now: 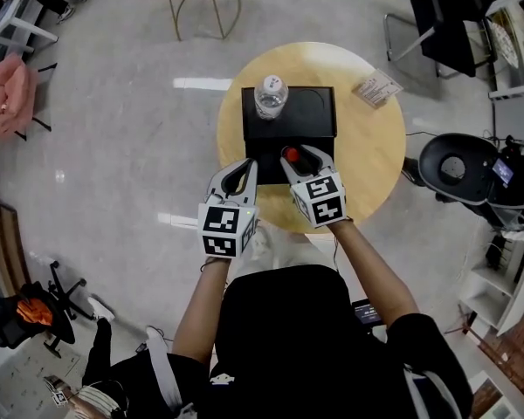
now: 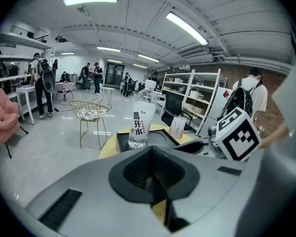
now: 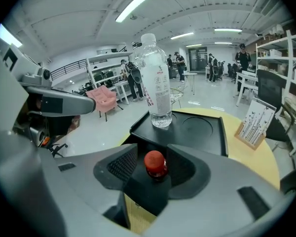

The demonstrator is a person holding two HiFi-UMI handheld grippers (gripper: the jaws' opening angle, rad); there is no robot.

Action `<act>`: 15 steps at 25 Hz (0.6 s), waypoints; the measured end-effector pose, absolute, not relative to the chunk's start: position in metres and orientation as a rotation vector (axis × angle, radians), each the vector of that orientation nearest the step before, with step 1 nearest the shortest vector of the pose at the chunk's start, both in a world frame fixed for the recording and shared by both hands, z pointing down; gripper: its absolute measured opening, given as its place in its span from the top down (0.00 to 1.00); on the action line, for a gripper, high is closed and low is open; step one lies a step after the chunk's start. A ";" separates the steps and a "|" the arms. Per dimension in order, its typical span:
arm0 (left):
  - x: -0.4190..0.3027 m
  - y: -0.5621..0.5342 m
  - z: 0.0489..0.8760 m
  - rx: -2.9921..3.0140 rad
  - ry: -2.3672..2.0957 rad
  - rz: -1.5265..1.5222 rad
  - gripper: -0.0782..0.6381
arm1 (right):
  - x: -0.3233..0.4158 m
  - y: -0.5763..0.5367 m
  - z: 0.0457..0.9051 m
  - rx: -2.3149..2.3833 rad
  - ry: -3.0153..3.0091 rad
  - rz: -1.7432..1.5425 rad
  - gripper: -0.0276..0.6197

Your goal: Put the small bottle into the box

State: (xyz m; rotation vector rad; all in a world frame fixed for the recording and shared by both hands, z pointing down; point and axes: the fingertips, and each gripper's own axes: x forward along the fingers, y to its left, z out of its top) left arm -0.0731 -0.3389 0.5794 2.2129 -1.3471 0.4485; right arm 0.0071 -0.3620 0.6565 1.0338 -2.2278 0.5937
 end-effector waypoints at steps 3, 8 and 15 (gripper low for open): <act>-0.074 -0.332 0.571 2.234 -1.351 0.445 0.87 | 0.006 -0.357 0.643 1.043 -2.258 0.599 0.71; -0.078 -0.322 0.553 2.276 -1.365 0.426 0.87 | 0.008 -0.354 0.616 1.108 -2.304 0.596 0.71; -0.078 -0.297 0.513 2.351 -1.375 0.376 0.87 | 0.007 -0.335 0.565 1.196 -2.358 0.544 0.81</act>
